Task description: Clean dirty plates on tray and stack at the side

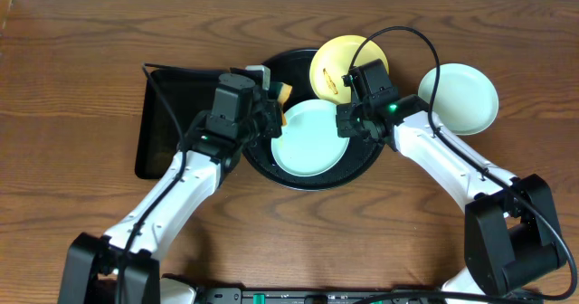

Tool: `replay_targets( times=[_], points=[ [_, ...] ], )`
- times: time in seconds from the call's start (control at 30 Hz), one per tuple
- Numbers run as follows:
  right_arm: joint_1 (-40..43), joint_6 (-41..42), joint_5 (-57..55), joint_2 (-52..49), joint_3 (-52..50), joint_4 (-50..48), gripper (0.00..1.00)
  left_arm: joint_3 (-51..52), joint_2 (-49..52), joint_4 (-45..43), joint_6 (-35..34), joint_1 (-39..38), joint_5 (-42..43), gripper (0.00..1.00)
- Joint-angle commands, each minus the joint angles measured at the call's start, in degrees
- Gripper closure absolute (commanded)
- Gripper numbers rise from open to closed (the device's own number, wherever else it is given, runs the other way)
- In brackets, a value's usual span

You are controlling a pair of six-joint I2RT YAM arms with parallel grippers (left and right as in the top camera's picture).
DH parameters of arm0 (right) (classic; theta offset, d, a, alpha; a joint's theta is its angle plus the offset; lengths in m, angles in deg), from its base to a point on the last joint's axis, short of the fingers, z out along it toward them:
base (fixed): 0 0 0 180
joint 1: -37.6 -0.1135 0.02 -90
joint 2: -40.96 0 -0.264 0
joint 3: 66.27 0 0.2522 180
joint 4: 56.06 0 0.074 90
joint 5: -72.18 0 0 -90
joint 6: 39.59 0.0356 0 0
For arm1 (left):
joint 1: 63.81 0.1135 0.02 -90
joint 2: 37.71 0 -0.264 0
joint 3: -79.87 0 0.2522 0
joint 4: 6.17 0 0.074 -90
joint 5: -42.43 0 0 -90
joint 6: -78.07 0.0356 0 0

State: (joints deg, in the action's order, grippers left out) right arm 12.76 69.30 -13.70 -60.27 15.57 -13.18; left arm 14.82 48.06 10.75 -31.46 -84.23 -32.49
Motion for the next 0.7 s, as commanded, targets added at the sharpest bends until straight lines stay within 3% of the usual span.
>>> replay_targets(
  times=[0.0, 0.23, 0.27, 0.33, 0.47, 0.53, 0.57, 0.6, 0.63, 0.67],
  points=[
    [-0.74, 0.81, 0.00, -0.15, -0.33, -0.02, 0.99, -1.07, 1.62, -0.72, -0.31, -1.18, -0.28, 0.92],
    [-0.74, 0.81, 0.00, -0.15, -0.33, -0.02, 0.99, -1.07, 3.82, -6.34, -0.31, -2.80, -0.31, 0.83],
    [-0.74, 0.79, 0.00, -0.15, -0.33, -0.02, 0.99, -1.07, 4.22, -6.88, -0.31, -2.80, -0.31, 0.83],
    [-0.74, 0.79, 0.00, -0.15, -0.33, 0.00, 0.99, -1.07, 5.03, -7.41, -0.31, -2.80, -0.31, 0.92],
    [-0.74, 0.79, 0.00, -0.15, -0.33, -0.02, 0.99, -1.07, 6.71, -8.28, -0.31, -2.80, -0.28, 0.92],
    [-0.74, 0.79, 0.00, -0.15, -0.33, -0.02, 0.99, -1.07, 7.52, -9.16, -0.31, -2.80, -0.28, 0.78],
    [-0.74, 0.79, 0.00, -0.15, -0.33, -0.04, 0.99, -1.07, 7.82, -9.57, -0.31, -2.80, -0.28, 0.76],
    [-0.74, 0.79, 0.00, -0.15, -0.33, -0.04, 0.99, -1.07, 8.04, -9.99, -0.31, -2.80, -0.28, 0.79],
    [-0.74, 0.79, 0.00, -0.15, -0.33, -0.02, 0.99, -1.07, 8.22, -10.43, -0.31, -2.80, -0.28, 0.92],
    [-0.74, 0.79, 0.00, -0.15, -0.33, -0.04, 0.99, -1.07, 8.35, -10.75, -0.31, -2.80, -0.28, 0.92]
  ],
)
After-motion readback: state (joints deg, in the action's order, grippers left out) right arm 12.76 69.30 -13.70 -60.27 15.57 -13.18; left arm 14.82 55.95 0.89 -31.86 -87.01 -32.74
